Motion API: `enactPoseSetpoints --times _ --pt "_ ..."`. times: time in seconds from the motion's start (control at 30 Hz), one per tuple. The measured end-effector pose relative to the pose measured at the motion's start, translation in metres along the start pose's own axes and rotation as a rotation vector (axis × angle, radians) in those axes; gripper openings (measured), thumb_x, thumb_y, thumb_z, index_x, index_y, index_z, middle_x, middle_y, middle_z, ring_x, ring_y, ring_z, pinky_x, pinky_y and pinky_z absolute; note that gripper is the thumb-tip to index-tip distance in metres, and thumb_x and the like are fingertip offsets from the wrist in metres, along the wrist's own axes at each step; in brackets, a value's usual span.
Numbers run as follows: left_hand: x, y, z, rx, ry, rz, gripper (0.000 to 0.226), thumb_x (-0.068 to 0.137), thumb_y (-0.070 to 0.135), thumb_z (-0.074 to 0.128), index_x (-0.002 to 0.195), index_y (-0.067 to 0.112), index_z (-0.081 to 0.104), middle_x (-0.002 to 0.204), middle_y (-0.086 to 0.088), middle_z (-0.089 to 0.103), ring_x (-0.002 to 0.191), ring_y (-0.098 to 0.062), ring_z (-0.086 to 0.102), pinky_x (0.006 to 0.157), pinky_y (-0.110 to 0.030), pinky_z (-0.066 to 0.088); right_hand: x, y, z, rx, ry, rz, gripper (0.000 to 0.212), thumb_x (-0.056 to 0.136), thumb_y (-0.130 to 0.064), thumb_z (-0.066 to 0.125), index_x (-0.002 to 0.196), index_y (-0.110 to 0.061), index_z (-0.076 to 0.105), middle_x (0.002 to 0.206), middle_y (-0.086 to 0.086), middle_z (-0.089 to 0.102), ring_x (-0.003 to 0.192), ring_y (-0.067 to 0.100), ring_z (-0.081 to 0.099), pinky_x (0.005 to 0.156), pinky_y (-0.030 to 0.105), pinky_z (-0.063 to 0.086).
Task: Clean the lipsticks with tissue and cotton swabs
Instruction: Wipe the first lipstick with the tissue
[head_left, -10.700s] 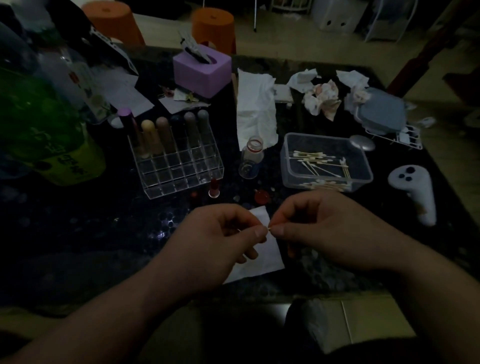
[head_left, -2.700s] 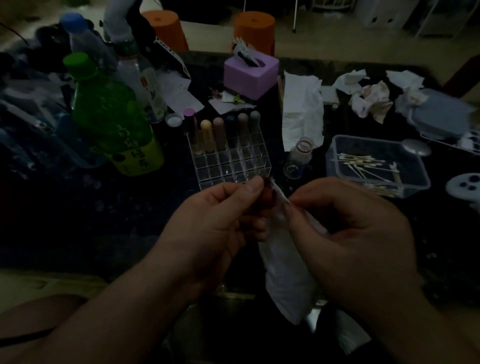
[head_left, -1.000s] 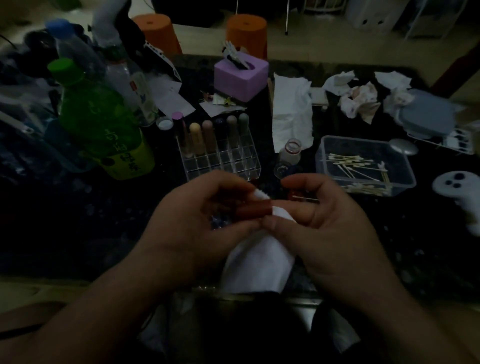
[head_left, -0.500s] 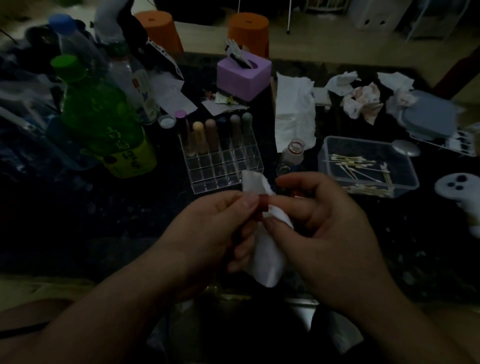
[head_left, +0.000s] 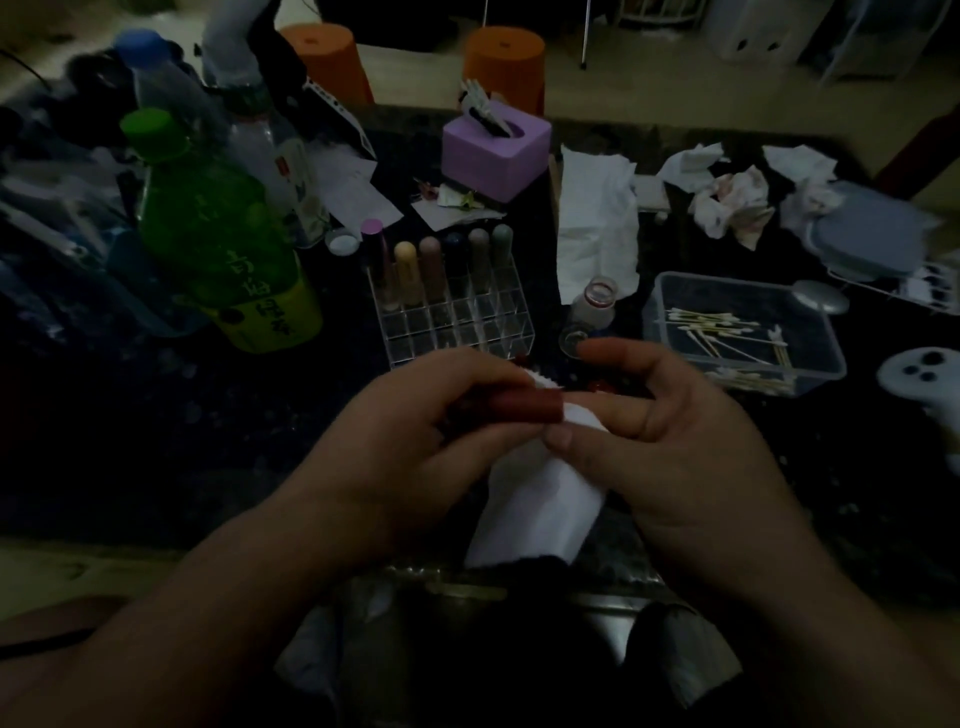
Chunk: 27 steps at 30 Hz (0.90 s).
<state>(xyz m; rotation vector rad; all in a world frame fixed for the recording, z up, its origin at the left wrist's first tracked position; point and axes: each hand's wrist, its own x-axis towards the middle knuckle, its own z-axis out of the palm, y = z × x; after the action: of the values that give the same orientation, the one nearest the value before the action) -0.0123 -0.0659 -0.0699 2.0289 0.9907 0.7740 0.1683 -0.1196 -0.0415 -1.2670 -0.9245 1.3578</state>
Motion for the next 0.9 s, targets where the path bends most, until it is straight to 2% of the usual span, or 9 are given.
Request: enactPoseSetpoints --times 0.1,0.17,0.23,0.37,0.5,0.6,0.67,0.77,0.9 --pt "0.004 0.01 -0.01 -0.468 -0.219 -0.415 0.041 0.07 0.057 0.079 0.095 0.025 0.072 0.083 -0.005 0.072 0.067 -0.019 0.07 0.058 -0.039 0.06 -0.004 0.005 -0.001 -0.219 0.021 -0.19 0.049 0.084 0.007 0.068 0.118 -0.026 0.053 0.088 -0.006 0.078 0.089 0.01 0.074 0.075 0.019 0.056" --pt "0.006 0.019 -0.01 -0.806 -0.379 -0.693 0.064 0.074 0.068 0.066 0.086 0.006 0.07 0.065 -0.019 0.062 0.041 -0.022 0.056 0.036 -0.026 0.044 -0.006 0.008 0.0 -0.317 0.035 -0.292 0.049 0.086 0.006 0.068 0.117 -0.03 0.055 0.09 -0.012 0.077 0.092 0.004 0.072 0.076 0.015 0.054" --pt "0.006 0.023 -0.008 -0.957 -0.424 -0.841 0.065 0.081 0.065 0.054 0.079 0.001 0.066 0.055 -0.018 0.054 0.03 -0.018 0.044 0.033 -0.017 0.032 -0.009 0.011 0.001 -0.401 0.042 -0.356 0.05 0.088 0.002 0.069 0.12 -0.033 0.056 0.095 -0.012 0.077 0.096 0.002 0.071 0.079 0.016 0.055" --pt "0.007 0.025 -0.003 -1.074 -0.377 -0.844 0.049 0.088 0.047 0.053 0.074 0.001 0.058 0.049 -0.011 0.047 0.029 -0.014 0.036 0.033 -0.015 0.031 -0.008 0.012 0.003 -0.469 0.061 -0.377 0.048 0.088 -0.003 0.07 0.122 -0.034 0.056 0.097 -0.013 0.076 0.097 0.001 0.07 0.081 0.017 0.056" --pt "0.003 0.029 0.007 -1.093 -0.146 -0.735 0.031 0.089 0.031 0.053 0.081 0.002 0.06 0.061 -0.008 0.041 0.043 -0.013 0.031 0.038 -0.02 0.031 -0.007 0.01 0.013 -0.282 0.051 -0.234 0.041 0.088 0.003 0.066 0.111 -0.03 0.057 0.091 -0.015 0.076 0.085 0.003 0.073 0.069 0.014 0.055" --pt "-0.003 0.024 0.009 -0.951 -0.055 -0.622 0.032 0.086 0.031 0.056 0.095 0.002 0.066 0.059 -0.009 0.044 0.043 -0.017 0.036 0.039 -0.025 0.035 -0.006 0.006 0.018 -0.003 0.011 -0.027 0.034 0.084 0.007 0.066 0.109 -0.015 0.057 0.087 -0.002 0.078 0.081 0.012 0.075 0.063 0.018 0.056" --pt "-0.007 0.018 0.006 -0.641 -0.027 -0.491 0.025 0.091 0.04 0.06 0.093 0.016 0.068 0.057 -0.006 0.054 0.045 -0.018 0.048 0.042 -0.027 0.04 -0.004 0.004 0.018 0.155 -0.025 0.112 0.042 0.073 0.0 0.07 0.113 -0.009 0.058 0.092 0.006 0.078 0.086 0.019 0.075 0.065 0.023 0.058" --pt "-0.011 0.008 -0.002 -0.073 -0.051 -0.218 0.012 0.089 0.043 0.052 0.088 0.036 0.062 0.088 0.012 0.065 0.07 -0.002 0.059 0.06 -0.013 0.042 -0.001 0.003 0.016 0.321 -0.071 0.291 0.05 0.066 -0.003 0.069 0.116 -0.003 0.062 0.099 0.014 0.076 0.087 0.025 0.074 0.068 0.03 0.061" --pt "-0.013 0.006 -0.008 0.126 -0.128 -0.108 0.004 0.09 0.047 0.049 0.093 0.046 0.052 0.098 0.019 0.059 0.085 0.005 0.056 0.07 -0.007 0.04 -0.003 0.005 0.015 0.39 -0.1 0.35 0.049 0.068 0.003 0.065 0.117 -0.002 0.063 0.101 0.016 0.075 0.089 0.029 0.074 0.073 0.033 0.061"
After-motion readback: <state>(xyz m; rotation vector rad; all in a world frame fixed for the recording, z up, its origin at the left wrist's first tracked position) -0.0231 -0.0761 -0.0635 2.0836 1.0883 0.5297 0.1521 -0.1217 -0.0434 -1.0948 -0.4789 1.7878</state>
